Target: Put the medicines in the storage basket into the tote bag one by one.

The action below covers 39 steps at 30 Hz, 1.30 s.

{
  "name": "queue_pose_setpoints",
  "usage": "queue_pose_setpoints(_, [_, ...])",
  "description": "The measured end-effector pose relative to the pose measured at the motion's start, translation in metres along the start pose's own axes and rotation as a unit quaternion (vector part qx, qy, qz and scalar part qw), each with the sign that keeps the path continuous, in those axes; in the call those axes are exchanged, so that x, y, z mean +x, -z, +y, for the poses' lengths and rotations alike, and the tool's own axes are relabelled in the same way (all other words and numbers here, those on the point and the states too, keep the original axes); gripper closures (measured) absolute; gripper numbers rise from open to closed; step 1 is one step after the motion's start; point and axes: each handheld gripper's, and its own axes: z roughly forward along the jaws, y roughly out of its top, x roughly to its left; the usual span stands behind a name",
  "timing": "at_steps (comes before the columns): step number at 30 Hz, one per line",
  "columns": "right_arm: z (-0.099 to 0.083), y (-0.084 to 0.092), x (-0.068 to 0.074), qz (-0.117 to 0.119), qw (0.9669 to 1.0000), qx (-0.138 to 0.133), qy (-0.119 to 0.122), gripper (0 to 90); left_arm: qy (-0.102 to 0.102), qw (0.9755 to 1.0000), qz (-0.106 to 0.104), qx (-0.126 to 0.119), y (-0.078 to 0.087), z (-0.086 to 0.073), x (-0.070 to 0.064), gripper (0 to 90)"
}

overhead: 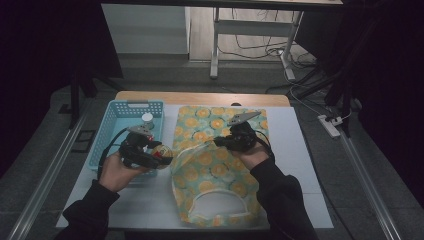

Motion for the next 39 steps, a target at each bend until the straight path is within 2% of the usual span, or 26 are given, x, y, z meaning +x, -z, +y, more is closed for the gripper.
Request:
queue_pose_setpoints(14, [-0.001,-0.002,-0.001,-0.006,1.0,0.0,0.002,89.9,-0.041,0.9987,-0.028,0.006,-0.029,0.015,-0.029,21.1])
queue_pose_setpoints(23, [-0.001,-0.002,-0.001,-0.011,0.9999,0.0,0.002,89.9,-0.068,0.9966,-0.042,0.015,-0.053,0.027,-0.045,21.1])
queue_pose_setpoints(39, [-0.003,-0.002,-0.004,-0.02,0.9998,-0.005,-0.004,90.0,-0.103,0.9925,-0.058,0.031,-0.096,0.046,-0.062,21.1])
